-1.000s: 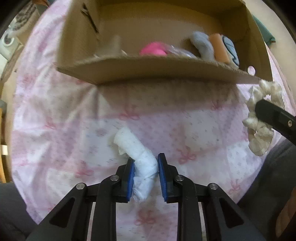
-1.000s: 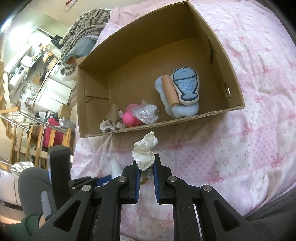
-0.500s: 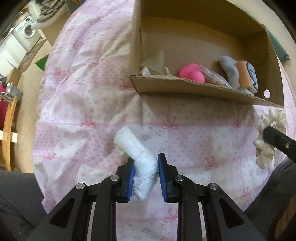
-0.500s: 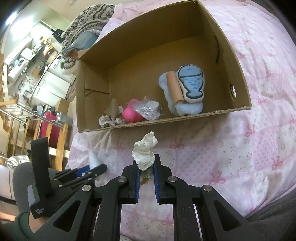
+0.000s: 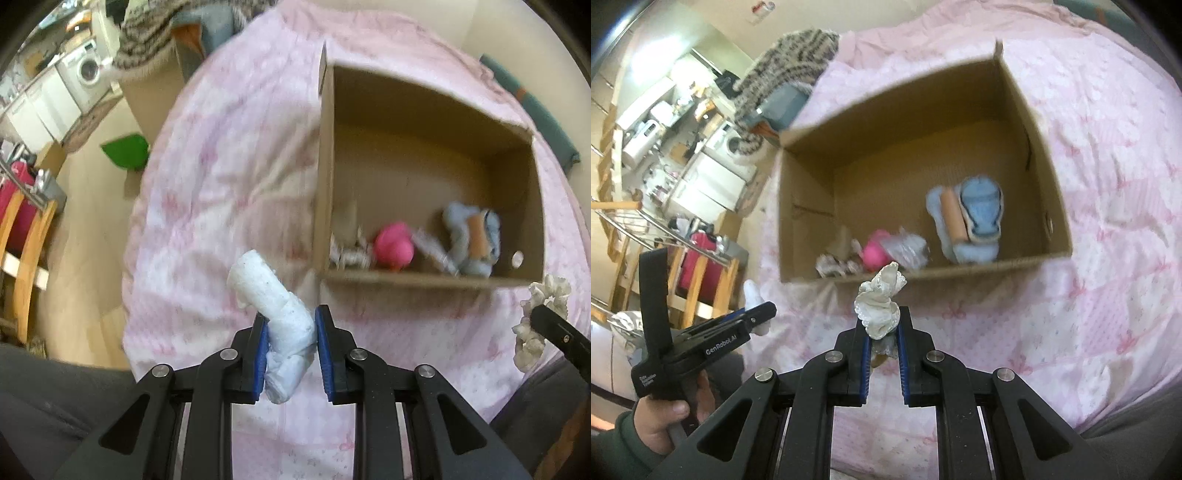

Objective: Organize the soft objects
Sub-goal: 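Carry the paper and white roll into the box and open both tools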

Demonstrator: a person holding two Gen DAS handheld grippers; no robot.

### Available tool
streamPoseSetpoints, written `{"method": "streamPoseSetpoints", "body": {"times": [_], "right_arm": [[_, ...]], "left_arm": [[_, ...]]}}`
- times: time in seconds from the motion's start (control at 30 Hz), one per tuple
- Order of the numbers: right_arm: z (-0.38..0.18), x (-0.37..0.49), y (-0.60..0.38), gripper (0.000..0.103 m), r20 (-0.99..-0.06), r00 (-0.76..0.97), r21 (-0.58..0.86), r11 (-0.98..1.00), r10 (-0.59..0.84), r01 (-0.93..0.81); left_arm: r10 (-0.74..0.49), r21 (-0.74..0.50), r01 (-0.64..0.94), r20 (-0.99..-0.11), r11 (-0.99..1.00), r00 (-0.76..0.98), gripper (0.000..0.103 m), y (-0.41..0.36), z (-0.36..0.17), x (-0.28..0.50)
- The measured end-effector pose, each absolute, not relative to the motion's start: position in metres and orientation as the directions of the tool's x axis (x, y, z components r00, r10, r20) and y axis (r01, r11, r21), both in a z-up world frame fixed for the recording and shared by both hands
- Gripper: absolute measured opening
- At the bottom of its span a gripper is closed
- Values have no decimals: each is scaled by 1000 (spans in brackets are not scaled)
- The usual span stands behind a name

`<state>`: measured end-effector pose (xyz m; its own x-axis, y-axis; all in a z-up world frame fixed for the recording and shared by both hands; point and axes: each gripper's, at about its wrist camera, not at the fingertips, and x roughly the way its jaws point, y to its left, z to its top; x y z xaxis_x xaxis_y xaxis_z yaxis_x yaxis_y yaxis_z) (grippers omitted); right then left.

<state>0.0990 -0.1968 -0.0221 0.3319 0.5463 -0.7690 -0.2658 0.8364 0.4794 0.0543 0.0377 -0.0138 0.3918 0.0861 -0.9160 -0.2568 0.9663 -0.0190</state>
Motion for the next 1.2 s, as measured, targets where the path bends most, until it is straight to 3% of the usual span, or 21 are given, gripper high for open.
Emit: {"method": "streamPoseSetpoints", "body": {"times": [0.33, 0.53, 1.2], "right_arm": [[28, 134, -217, 14, -667, 457, 517, 807, 588, -284], [33, 162, -219, 14, -643, 505, 505, 814, 576, -286], [-52, 196, -201, 14, -754, 316, 534, 818, 576, -215]], "left_arm": [[71, -55, -213, -839, 976, 540, 22, 27, 39, 89], [63, -42, -174, -828, 984, 557, 22, 13, 40, 124], [7, -50, -122, -906, 991, 422, 22, -26, -30, 168]]}}
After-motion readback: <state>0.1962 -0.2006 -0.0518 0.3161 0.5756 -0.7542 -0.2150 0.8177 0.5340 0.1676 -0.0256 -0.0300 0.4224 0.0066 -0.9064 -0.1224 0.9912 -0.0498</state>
